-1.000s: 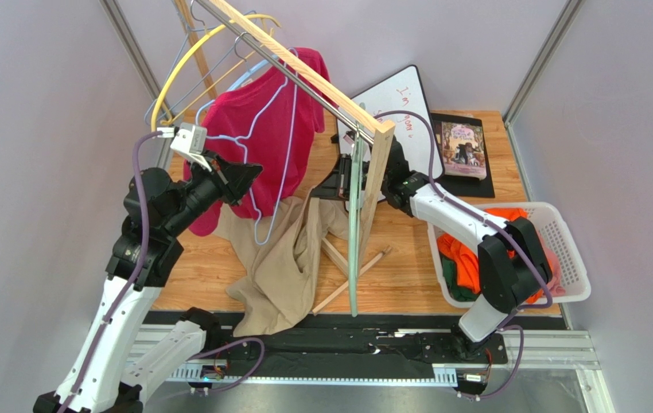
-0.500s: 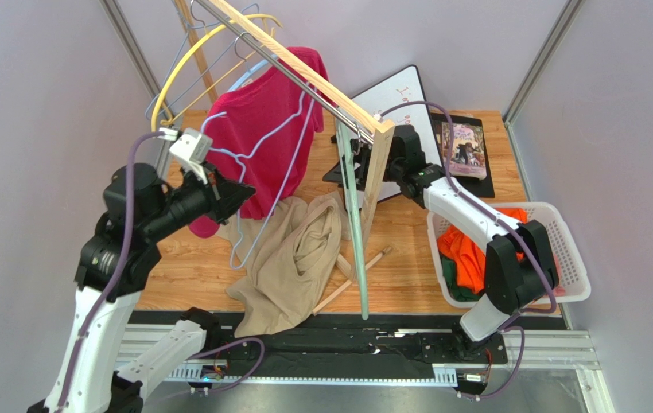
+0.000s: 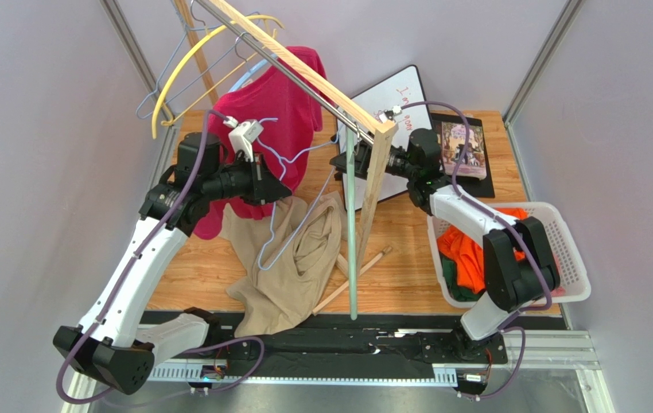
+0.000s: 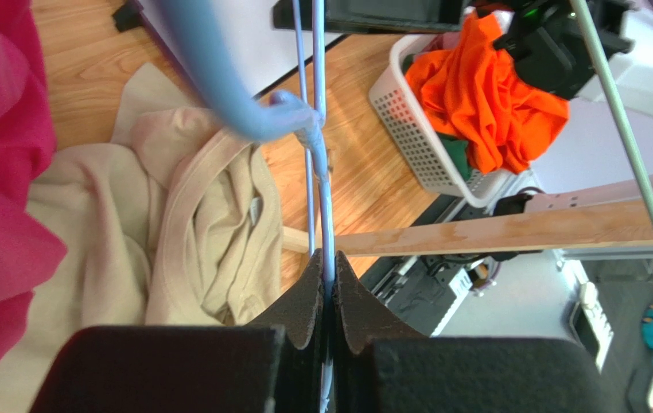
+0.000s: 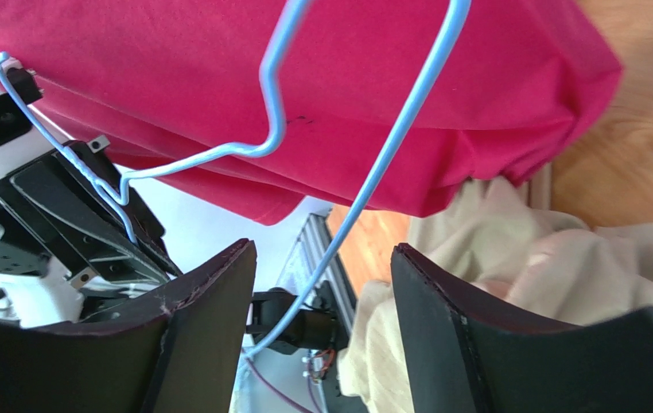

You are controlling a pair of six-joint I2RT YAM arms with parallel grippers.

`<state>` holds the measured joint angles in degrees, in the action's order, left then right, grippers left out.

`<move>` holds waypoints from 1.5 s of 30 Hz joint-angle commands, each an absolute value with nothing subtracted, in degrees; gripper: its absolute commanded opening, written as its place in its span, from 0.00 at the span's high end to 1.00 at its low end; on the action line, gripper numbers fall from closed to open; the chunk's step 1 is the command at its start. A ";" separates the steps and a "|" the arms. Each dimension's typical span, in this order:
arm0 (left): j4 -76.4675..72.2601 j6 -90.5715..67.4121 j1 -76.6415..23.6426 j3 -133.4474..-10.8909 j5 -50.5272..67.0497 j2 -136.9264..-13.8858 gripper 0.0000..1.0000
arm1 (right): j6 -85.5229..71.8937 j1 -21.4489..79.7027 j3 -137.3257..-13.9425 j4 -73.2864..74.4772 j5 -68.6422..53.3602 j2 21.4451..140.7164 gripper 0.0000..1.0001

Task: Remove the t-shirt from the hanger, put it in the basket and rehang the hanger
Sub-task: Pass the hanger from the left arm to the right, then pass the hanger from the right arm to the left

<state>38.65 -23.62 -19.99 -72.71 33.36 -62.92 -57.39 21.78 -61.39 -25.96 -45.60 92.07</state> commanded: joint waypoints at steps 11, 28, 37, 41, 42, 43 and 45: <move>26.12 -28.82 -20.04 -66.36 37.97 -60.13 1.00 | -76.01 26.19 -59.25 -48.92 -39.75 98.26 0.99; 11.69 -35.86 -19.95 -47.99 33.66 -44.48 0.74 | -97.03 27.86 -52.12 -73.83 -29.62 105.21 1.00; 29.34 -26.73 -19.95 -56.68 25.67 -36.22 1.00 | -81.08 28.30 -52.56 -47.00 -32.69 95.81 0.53; 30.68 -25.05 -19.95 -56.96 24.52 -29.82 1.00 | -70.70 27.78 -52.73 -30.80 -30.51 89.92 0.33; 30.59 -25.22 -19.95 -56.87 23.65 -28.66 1.00 | -69.10 27.25 -52.91 -27.72 -29.98 88.52 0.32; 30.41 -25.49 -19.95 -56.69 23.21 -27.00 1.00 | -67.69 26.81 -53.08 -22.73 -29.01 86.24 0.31; 29.97 -25.66 -19.95 -56.78 23.20 -25.67 1.00 | -62.68 25.41 -53.70 -16.82 -27.26 83.60 0.30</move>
